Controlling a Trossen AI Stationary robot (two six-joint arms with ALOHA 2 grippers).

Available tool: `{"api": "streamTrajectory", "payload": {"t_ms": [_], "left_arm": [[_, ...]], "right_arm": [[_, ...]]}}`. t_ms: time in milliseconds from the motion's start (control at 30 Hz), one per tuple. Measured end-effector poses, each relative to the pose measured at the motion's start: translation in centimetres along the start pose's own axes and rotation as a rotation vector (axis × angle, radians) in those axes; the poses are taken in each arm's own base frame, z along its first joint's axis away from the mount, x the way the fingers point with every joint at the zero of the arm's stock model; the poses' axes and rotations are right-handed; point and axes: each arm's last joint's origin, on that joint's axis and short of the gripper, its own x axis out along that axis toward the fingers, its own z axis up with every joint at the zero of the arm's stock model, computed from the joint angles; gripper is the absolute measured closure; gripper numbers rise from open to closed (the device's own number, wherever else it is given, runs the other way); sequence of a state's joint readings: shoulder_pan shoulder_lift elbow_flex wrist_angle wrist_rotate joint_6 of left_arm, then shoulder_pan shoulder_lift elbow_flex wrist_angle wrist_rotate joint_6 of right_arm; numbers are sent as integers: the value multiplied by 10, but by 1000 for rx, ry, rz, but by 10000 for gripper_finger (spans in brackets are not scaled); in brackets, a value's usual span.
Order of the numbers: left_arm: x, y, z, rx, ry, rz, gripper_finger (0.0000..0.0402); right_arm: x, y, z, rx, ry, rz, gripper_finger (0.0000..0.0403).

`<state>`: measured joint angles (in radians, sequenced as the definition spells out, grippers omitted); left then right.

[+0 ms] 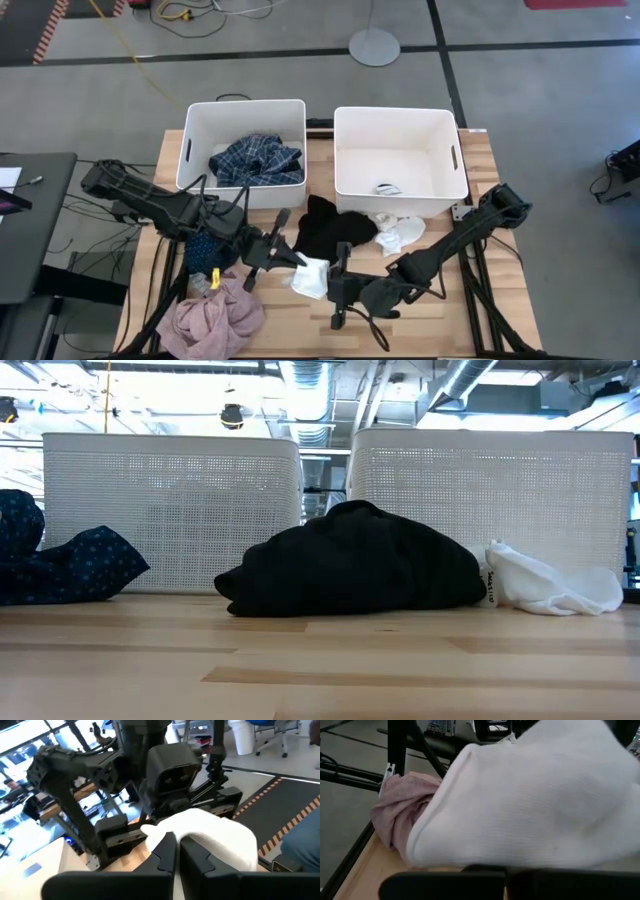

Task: Sort clothes
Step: Put the white sock into the right laundry bin

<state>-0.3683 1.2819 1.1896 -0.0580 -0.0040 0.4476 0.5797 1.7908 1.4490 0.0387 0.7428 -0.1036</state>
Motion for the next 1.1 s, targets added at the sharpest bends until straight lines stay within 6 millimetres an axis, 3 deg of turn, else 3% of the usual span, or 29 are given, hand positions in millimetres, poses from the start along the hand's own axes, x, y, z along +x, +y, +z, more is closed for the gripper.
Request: {"api": "streamTrajectory", "payload": {"t_ms": [233, 600, 867, 1100], "left_arm": [[-4, 2, -1, -14, 83, 131, 347], [-41, 7, 3, -94, 200, 259, 221], [-50, -1, -7, -182, 315, 213, 206], [-32, -21, -15, -177, 396, 132, 207]], "right_arm": [[-3, -3, 4, -21, -9, -21, 401], [-38, -31, 34, -60, -52, -195, 402], [-56, -68, 47, -80, -12, -362, 403], [-61, -113, 46, -18, 53, -482, 403]]}}
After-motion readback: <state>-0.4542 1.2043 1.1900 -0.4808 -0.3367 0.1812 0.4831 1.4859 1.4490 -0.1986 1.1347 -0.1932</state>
